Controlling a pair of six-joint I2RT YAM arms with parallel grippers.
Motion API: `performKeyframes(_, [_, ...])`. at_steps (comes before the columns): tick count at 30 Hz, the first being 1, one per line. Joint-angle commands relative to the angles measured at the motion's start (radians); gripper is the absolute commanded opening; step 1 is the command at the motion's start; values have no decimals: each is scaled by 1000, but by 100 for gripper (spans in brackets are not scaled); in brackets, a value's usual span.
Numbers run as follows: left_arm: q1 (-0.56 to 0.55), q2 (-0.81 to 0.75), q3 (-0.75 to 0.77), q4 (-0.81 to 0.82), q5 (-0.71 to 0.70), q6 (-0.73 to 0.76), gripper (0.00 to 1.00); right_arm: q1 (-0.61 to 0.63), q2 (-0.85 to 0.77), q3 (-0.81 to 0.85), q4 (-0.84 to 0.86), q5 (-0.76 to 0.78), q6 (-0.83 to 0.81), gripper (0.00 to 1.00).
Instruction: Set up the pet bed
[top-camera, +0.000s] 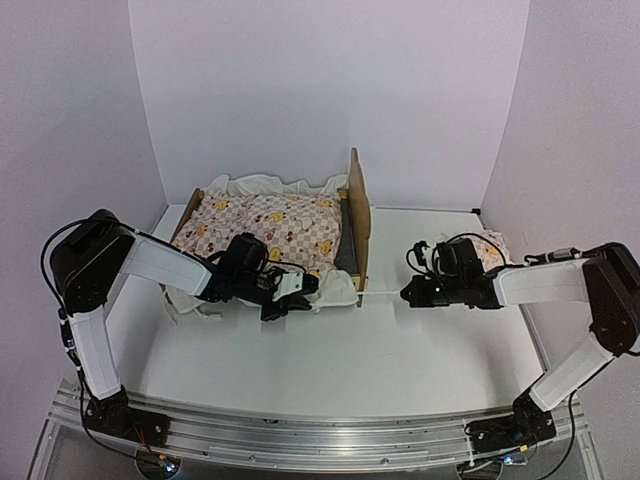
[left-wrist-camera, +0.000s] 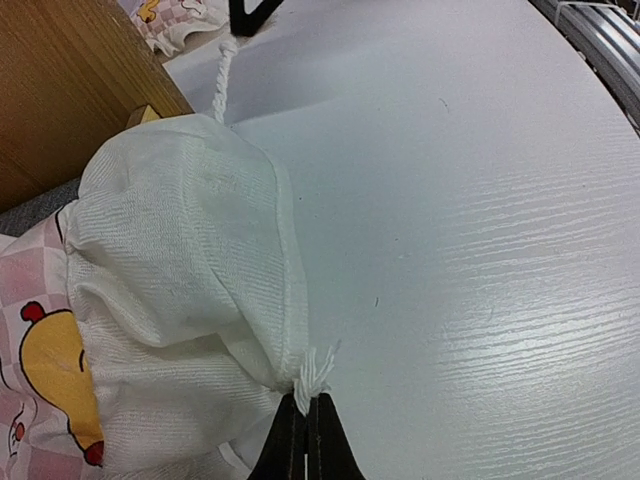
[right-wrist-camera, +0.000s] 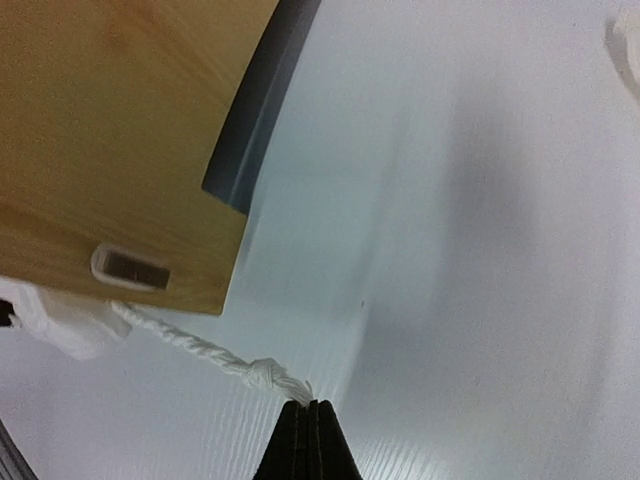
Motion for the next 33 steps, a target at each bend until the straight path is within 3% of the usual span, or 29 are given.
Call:
performKeyframes(1, [6,-45,-24,-25,66,43,0,26,-75,-35,-66,-38,13,0])
performKeyframes(3, [6,-44,-11,-51,108,72,5,29,-67,-13,-98,-95,-11,0])
performKeyframes(4, [6,-43,4,-75,139,90,14,37,-61,-4,-126,-156,-40,9])
performKeyframes(5, [6,-43,25,-121,162,105,27,45,-59,8,-186,-217,-72,20])
performKeyframes(6, [6,-48,51,-162,195,135,39,54,-57,21,-239,-255,-90,40])
performKeyframes(7, [6,-57,74,-240,231,176,43,61,-66,43,-338,-281,-107,62])
performKeyframes(8, [6,-71,92,-322,263,219,50,64,-90,64,-422,-287,-115,70])
performKeyframes(12, [6,-187,156,-647,350,382,58,68,-254,154,-516,-243,-103,74])
performKeyframes(14, [7,-261,171,-703,336,299,59,69,-288,247,-518,-185,-79,75])
performKeyframes(18, [62,-399,157,-560,121,-79,63,77,-224,465,-528,-12,12,74])
performKeyframes(23, [323,-417,231,-473,-11,-421,71,112,-50,716,-527,154,150,70])
performKeyframes(28, [527,-370,279,-463,-129,-489,73,162,128,888,-546,226,197,68])
performKeyframes(33, [617,-289,313,-484,-205,-465,72,191,251,980,-626,330,185,64])
